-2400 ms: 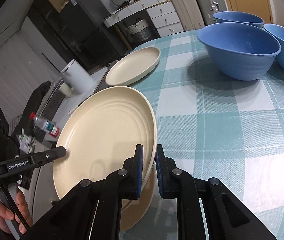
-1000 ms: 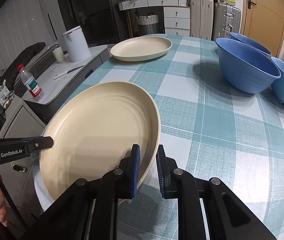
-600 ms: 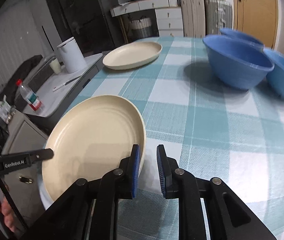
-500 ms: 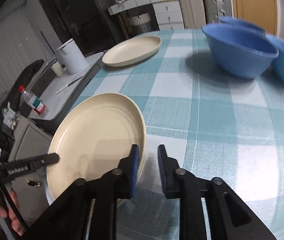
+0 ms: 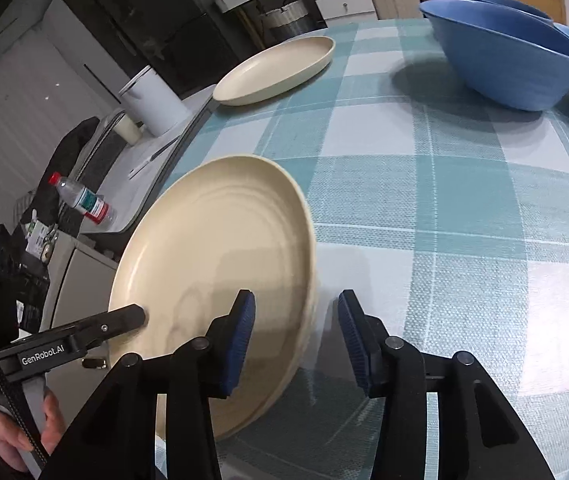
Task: Organize plates and bowls
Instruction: 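Lower the held plate onto the nearest cream plate with both tools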
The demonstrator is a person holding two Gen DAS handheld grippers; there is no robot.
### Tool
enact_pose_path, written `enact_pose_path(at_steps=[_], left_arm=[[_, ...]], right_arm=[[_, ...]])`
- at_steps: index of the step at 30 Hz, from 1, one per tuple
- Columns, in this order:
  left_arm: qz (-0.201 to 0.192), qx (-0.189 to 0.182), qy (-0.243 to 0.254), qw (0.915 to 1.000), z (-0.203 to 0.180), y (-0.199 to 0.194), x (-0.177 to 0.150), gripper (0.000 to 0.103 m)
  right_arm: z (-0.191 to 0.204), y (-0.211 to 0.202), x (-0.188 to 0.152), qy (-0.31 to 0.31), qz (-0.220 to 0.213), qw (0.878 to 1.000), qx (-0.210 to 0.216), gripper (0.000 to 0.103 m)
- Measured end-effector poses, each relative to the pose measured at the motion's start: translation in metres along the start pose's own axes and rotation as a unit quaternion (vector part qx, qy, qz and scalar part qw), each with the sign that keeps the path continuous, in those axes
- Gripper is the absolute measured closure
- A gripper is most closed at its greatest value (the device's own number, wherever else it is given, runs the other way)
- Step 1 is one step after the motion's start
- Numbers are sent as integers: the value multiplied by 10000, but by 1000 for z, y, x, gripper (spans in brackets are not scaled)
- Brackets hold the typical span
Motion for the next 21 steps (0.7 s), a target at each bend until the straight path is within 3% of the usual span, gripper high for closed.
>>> enact_pose_path(at_steps=[13, 21], left_arm=[[46, -117, -1, 9999, -7, 3, -2, 58], [164, -10, 228, 9996, -23, 17, 6, 58]], right_arm=[[8, 0, -3, -51, 125, 9995, 287, 60], [1, 2, 6, -41, 59, 9999, 113, 61]])
Point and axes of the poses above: each gripper's, at about its wrist camera, not at the fingertips, and y roughly the way its jaws point, z to its left, x to its top, the point moved 3 cm from there along y, roughly the way its jaws point, and after that the axes turned 15 degrees about -x, right-handed, at the moved point
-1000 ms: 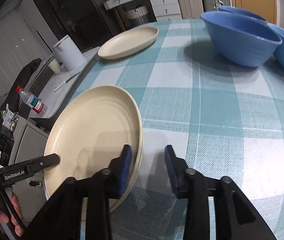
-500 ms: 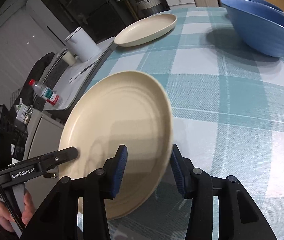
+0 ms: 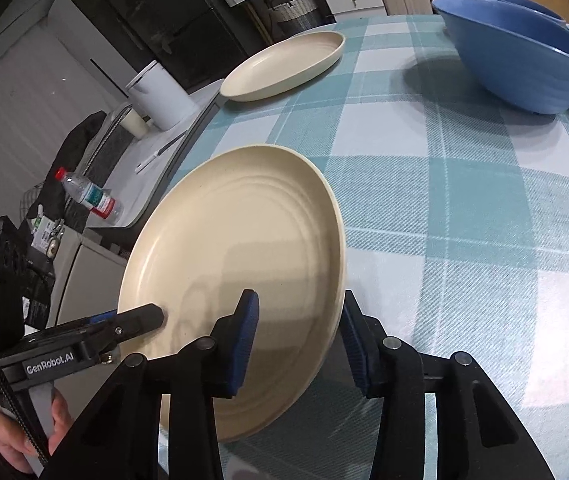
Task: Organize plates and bowls
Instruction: 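Lower the held plate onto the nearest cream plate with both tools, then open both tools and pull them back from the stacked plates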
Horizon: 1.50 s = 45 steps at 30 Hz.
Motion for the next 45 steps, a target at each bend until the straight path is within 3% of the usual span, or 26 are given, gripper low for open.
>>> enact_pose_path(at_steps=[12, 18, 24, 28, 29, 34, 39, 40, 43, 45], left_arm=[[73, 73, 205, 9997, -23, 26, 30, 53], [79, 2, 183, 9998, -21, 27, 33, 53], [-6, 177, 329, 9993, -25, 23, 31, 50], [-254, 496, 346, 9978, -22, 11, 34, 50], [-322, 539, 307, 9976, -20, 7, 35, 50], [-746, 754, 267, 9940, -20, -16, 36, 50], [-1296, 736, 685, 9865, -53, -40, 36, 47], [-1400, 728, 797, 9843, -62, -43, 36, 43], [-1735, 659, 1163, 9757, -92, -52, 34, 16], [-2069, 580, 1425, 9662, -113, -60, 30, 13]], right_arm=[[-29, 8, 27, 180, -68, 9995, -249, 61], [-29, 12, 32, 108, -51, 9995, -285, 61], [-28, 10, 31, 149, -275, 9990, -315, 61], [-31, -6, 32, 47, -773, 9944, -717, 57], [-33, -11, 33, 78, -862, 9937, -710, 52], [-50, -39, 36, 316, -1287, 9885, -731, 48], [-68, -75, 36, 512, -1876, 9777, -791, 34], [-71, -84, 36, 520, -2013, 9747, -817, 28], [-78, -110, 35, 496, -2377, 9648, -1007, 14], [-82, -130, 32, 448, -2684, 9565, -1055, 13]])
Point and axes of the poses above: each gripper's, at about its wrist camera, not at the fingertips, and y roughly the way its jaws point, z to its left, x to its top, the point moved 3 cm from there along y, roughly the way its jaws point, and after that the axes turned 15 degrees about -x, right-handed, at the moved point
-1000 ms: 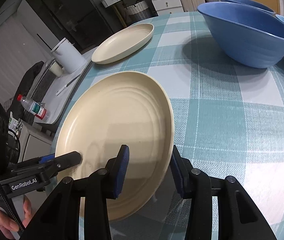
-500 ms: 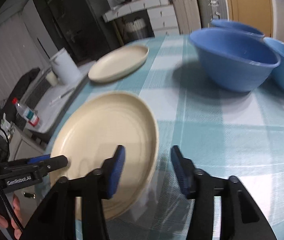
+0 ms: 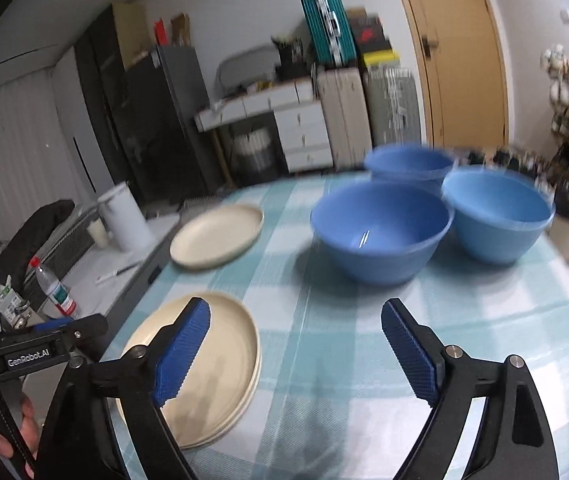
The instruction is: Organize plates and bowls
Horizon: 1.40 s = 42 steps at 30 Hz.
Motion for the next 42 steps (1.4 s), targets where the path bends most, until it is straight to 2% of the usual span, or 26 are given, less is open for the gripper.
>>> enact_pose_path(at_steps=[2, 8, 14, 23, 32, 42], left_arm=[[-164, -141, 237, 9995, -20, -5, 2, 12], [-345, -374, 524, 9973, -58, -7, 2, 7], [-394, -256, 725, 9963, -77, -5, -6, 6], [-337, -25, 722, 9968, -79, 0, -16, 5], [-326, 95, 680, 9971, -74, 0, -19, 5], [-259, 215, 520, 9981, -51, 4, -18, 5]], right_arm=[[-5, -13, 5, -1, -182, 9998, -33, 1], [-25, -43, 8, -115, -582, 9979, -270, 1], [-49, -58, 1, -112, -615, 9969, -472, 1], [-59, -66, -13, -82, -639, 9963, -563, 1], [-43, -56, -17, -351, -551, 9966, -507, 1], [-31, -40, -14, -418, -364, 9975, -439, 1]])
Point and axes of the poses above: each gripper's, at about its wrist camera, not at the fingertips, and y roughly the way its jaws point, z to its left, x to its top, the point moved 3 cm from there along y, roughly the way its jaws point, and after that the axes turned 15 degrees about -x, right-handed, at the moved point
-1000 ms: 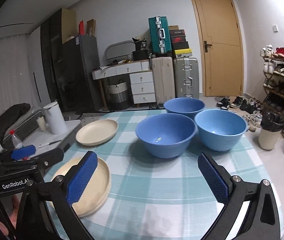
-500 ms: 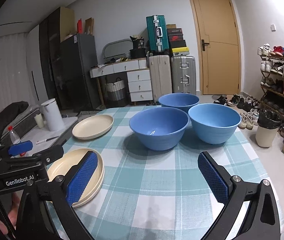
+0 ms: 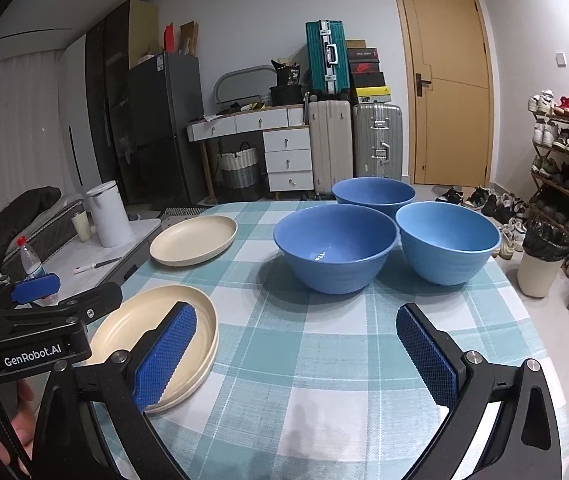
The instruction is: Organize plates and bowls
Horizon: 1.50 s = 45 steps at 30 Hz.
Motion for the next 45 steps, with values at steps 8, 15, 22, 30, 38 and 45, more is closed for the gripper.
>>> enact_pose_path(at_steps=[8, 15, 22, 30, 38, 45], left_arm=[[-6, 118, -285, 9995, 41, 5, 14, 5], [76, 156, -612, 9980, 90, 15, 39, 5], [336, 93, -921, 9951, 144, 48, 67, 5], [857, 165, -1185, 9891, 189, 117, 85, 5], [1238, -127, -1504, 9808, 213, 175, 100, 6], [1498, -178, -1879, 9705, 231, 220, 105, 6]], right_arm=[[37, 21, 22, -211, 86, 9984, 519, 1], [77, 50, 50, -317, 300, 9945, 951, 1], [120, 87, 89, -473, 600, 9879, 1350, 4], [176, 159, 125, -683, 1154, 9801, 1462, 17], [215, 244, 143, -501, 2017, 9670, 1474, 25], [227, 321, 148, -546, 2846, 9535, 825, 26]])
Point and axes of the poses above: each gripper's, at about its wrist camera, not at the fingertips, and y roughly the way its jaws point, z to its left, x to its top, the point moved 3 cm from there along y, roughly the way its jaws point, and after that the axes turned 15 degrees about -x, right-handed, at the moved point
